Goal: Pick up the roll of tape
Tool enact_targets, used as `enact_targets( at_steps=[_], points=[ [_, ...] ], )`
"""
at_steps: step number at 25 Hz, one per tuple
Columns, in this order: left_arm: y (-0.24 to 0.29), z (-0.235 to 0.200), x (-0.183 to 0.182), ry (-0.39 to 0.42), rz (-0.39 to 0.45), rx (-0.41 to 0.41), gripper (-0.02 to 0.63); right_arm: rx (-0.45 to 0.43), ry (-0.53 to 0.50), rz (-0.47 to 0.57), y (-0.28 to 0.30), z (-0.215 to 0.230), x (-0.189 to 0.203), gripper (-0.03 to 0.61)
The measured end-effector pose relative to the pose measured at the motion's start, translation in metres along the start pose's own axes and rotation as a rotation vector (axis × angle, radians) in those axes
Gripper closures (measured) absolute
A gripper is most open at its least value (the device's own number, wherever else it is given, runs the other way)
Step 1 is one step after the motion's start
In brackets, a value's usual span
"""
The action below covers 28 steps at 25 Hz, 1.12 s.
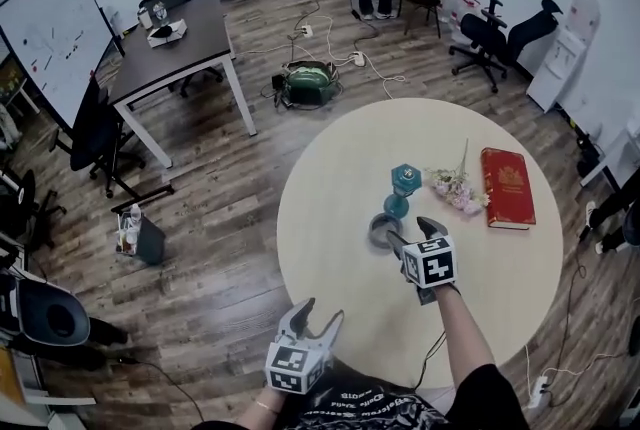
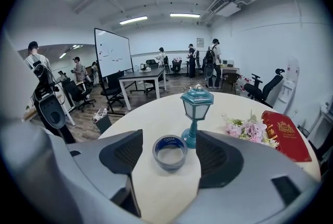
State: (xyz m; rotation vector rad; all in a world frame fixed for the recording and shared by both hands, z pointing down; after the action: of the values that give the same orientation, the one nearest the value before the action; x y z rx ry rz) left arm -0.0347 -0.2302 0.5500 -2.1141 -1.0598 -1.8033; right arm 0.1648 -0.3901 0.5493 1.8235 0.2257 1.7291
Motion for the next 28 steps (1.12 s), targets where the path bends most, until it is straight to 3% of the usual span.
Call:
enact_targets(
  at_steps=[14, 24, 28],
  points=[
    [0.010, -0.036, -0.003, 0.009, -0.032, -0.103, 0.330, -0.053, 0.005, -0.216, 0.092, 0.031, 0.049, 0.264],
    [0.014, -0.061, 0.004, -0.011, -0.067, -0.161, 0.330, -0.032, 0.066, -0.339, 0.127, 0.041, 0.086, 0.262],
    [0.015, -0.075, 0.004, -0.017, -0.065, -0.192, 0.330, -0.010, 0.058, -0.347, 0.131, 0.045, 0.085, 0.298]
  ],
)
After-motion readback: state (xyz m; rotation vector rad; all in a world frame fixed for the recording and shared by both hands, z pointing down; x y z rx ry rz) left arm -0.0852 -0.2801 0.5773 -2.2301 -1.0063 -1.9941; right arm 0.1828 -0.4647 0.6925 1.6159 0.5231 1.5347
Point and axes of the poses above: the fingertips, and each gripper's own axes: y forward along the fingers, z to its right, x out of its underside, the point moved 2 cm from there along -y, backward along the fingers, and after that the axes turned 7 degrees about z, right-handed, at the moved point
